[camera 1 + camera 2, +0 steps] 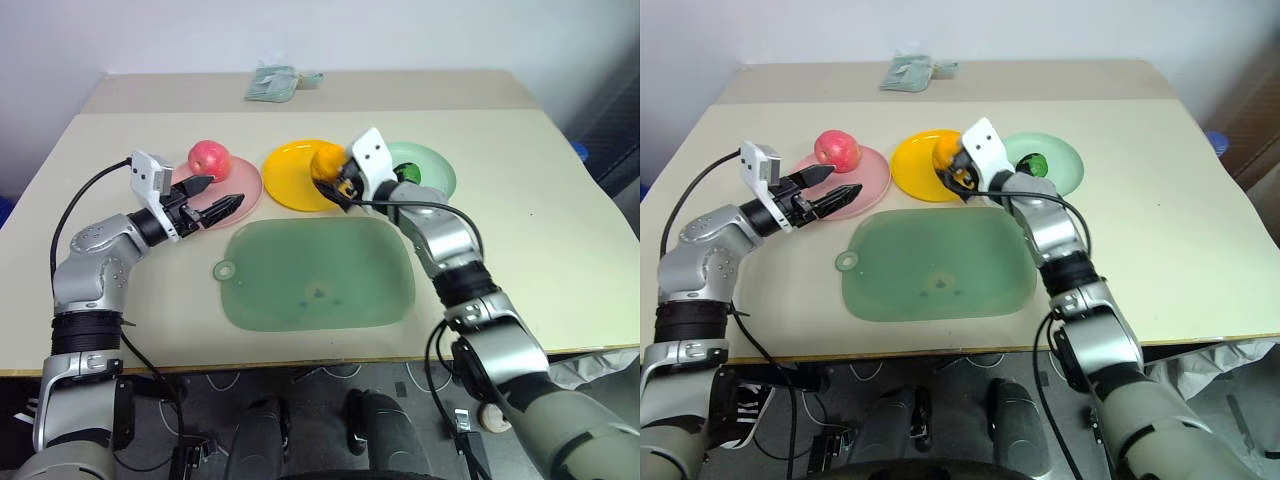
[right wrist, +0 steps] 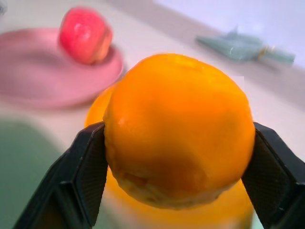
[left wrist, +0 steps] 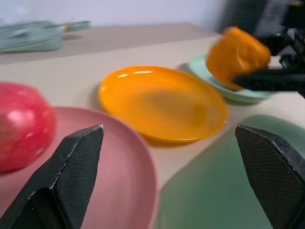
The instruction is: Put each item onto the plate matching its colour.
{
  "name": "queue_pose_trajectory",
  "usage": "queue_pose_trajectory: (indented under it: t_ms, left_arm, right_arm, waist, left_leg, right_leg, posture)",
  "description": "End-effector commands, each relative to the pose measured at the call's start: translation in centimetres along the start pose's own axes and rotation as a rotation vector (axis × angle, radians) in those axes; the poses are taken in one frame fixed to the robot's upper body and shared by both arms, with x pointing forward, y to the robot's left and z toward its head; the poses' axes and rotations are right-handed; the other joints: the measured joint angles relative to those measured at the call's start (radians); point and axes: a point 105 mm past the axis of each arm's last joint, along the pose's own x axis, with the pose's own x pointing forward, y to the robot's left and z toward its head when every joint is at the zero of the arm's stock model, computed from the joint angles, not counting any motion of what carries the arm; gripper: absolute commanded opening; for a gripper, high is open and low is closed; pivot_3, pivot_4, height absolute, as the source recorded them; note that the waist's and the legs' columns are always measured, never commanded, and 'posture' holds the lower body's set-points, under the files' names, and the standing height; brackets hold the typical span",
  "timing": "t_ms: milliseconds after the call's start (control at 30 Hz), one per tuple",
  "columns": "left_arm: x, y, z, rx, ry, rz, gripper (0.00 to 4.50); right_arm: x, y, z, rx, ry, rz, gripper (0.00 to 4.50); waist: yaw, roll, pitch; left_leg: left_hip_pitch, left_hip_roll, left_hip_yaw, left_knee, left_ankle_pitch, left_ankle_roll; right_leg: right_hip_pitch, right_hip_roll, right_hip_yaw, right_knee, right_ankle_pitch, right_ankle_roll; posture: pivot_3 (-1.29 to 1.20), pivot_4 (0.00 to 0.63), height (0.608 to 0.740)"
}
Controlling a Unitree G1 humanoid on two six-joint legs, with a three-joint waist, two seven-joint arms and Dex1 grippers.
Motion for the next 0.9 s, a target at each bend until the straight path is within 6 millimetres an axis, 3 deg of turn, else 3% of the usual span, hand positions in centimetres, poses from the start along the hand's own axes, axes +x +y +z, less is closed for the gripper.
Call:
queue_pose_trajectory:
  t_ms: [33,67,100,167,233,367,433,533,733,900]
  left_arm:
    - [0.1,-0.6,2.3,0.062,-0.099,0.036,4.50]
    - [0.0,-0.8,2.4,0.061,-0.106,0.041,4.50]
    - [0.0,-0.9,2.4,0.060,-0.109,0.045,4.50]
    - [-0.3,-1.6,2.6,0.064,-0.143,0.025,4.50]
    - [-0.5,-2.5,3.0,0.030,-0.173,-0.025,4.50]
    - [-2.0,-5.7,4.1,-0.015,-0.241,-0.268,4.50]
    - [-2.9,-6.5,3.5,-0.046,-0.189,-0.357,4.50]
    - [-4.1,-6.8,2.7,-0.068,-0.122,-0.440,4.50]
    - [-4.8,-6.6,2.5,-0.098,-0.090,-0.529,4.50]
    - [-4.4,-5.3,0.9,-0.063,-0.037,-0.544,4.50]
  right_arm:
    - [0.9,-0.8,-0.4,0.016,-0.003,-0.038,3.75]
    - [1.0,-0.8,-0.8,0.033,0.012,-0.038,4.28]
    - [1.1,-0.8,-1.1,0.029,0.022,-0.039,4.48]
    - [1.1,-0.8,-1.2,0.060,0.013,-0.035,4.48]
    - [0.8,-1.1,-0.1,0.064,-0.058,-0.025,4.48]
    - [-1.4,-2.0,2.6,0.257,-0.245,0.075,4.48]
    - [-4.0,-1.2,4.0,0.171,-0.349,0.166,4.48]
    - [-8.9,0.1,4.0,0.104,-0.389,0.273,4.48]
    - [-16.7,1.1,0.6,0.058,-0.211,0.351,4.48]
    - [-22.1,2.5,-2.5,0.043,0.030,0.369,4.48]
  waist:
    - [0.003,0.000,0.000]
    - [0.002,0.000,0.000]
    - [0.001,0.000,0.000]
    - [-0.003,0.000,0.000]
    - [-0.006,0.000,0.000]
    - [-0.008,0.000,0.000]
    - [-0.005,0.000,0.000]
    - [0.005,0.001,0.000]
    - [0.002,0.001,0.000]
    - [0.003,0.001,0.000]
  left_leg:
    - [0.000,0.000,0.000,0.000,0.000,0.000]
    - [0.000,0.000,0.000,0.000,0.000,0.000]
    - [0.000,-0.001,0.000,0.000,0.000,0.000]
    - [0.000,-0.001,0.000,0.000,0.000,0.000]
    - [0.000,0.000,0.000,0.000,0.000,0.000]
    - [0.001,0.001,0.000,0.000,0.001,-0.001]
    - [0.001,0.001,-0.001,-0.001,0.001,-0.001]
    - [0.001,0.000,-0.002,-0.002,0.001,-0.001]
    - [0.002,0.000,-0.002,0.000,0.001,-0.001]
    - [0.003,0.000,-0.002,0.000,0.000,-0.001]
  right_leg:
    - [0.000,0.000,0.000,0.000,0.000,0.000]
    - [0.001,-0.001,0.000,-0.001,0.000,0.000]
    - [0.001,-0.001,0.000,-0.001,0.000,0.000]
    - [0.001,-0.001,0.000,-0.001,0.000,0.000]
    - [0.001,-0.001,0.000,0.000,0.000,0.000]
    - [0.000,0.000,0.000,0.001,0.000,0.000]
    - [0.001,0.000,0.000,0.001,0.000,0.000]
    - [0.001,0.000,0.000,0.000,0.000,0.000]
    - [0.003,-0.001,-0.001,-0.002,-0.002,-0.003]
    - [0.003,0.000,-0.001,-0.002,-0.003,-0.004]
  posture:
    - [0.00,0.150,0.740]
    - [0.00,0.150,0.740]
    - [0.00,0.150,0.740]
    - [0.00,0.150,0.740]
    - [0.00,0.150,0.740]
    - [0.00,0.150,0.740]
    - [0.00,0.150,0.740]
    - [0.00,0.150,0.740]
    - [0.00,0.150,0.740]
    - [0.00,0.150,0.740]
